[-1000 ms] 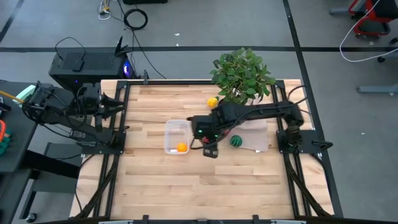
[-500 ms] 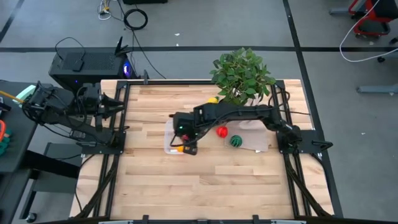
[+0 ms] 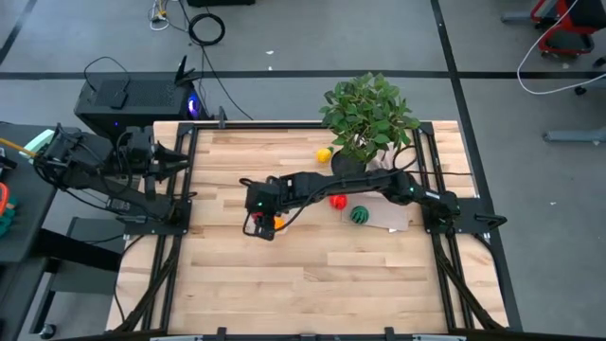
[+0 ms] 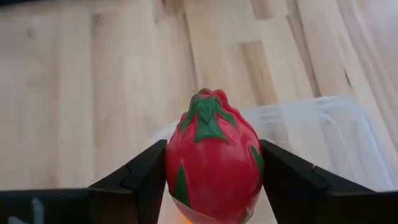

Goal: Pick and placing Produce into tupperware
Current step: Put the red dragon fruit into the transparent bin, then put the green watermelon into the transparent bin

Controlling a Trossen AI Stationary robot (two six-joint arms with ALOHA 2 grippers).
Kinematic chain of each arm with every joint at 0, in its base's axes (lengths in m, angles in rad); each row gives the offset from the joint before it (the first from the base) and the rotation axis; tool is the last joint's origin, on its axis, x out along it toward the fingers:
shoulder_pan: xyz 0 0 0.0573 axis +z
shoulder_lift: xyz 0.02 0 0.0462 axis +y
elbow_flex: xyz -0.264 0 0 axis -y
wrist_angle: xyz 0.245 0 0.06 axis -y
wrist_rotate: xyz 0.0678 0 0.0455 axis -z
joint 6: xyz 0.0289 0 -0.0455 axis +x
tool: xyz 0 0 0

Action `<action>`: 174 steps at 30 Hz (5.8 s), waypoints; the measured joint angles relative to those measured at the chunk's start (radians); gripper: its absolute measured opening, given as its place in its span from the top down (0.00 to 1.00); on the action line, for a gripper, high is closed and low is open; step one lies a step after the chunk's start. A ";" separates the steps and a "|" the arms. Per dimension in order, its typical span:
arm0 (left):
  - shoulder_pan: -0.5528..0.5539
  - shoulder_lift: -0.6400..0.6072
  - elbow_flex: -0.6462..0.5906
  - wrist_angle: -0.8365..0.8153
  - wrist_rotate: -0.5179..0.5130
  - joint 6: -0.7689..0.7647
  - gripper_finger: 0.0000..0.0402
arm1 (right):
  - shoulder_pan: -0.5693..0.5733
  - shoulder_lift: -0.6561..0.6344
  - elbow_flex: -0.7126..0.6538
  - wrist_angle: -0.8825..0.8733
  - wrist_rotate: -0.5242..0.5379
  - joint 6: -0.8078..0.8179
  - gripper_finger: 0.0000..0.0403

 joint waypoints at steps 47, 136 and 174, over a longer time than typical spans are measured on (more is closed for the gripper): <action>0.000 0.000 0.000 0.000 0.001 0.003 0.75 | -0.007 0.021 -0.019 0.065 -0.043 0.131 0.40; 0.000 0.051 -0.034 -0.031 0.109 0.064 0.75 | 0.416 -0.833 -1.009 -0.335 0.290 1.145 0.40; 0.000 0.072 -0.390 0.371 0.132 -0.001 0.75 | 0.228 -1.166 -1.486 -0.055 0.120 1.284 0.32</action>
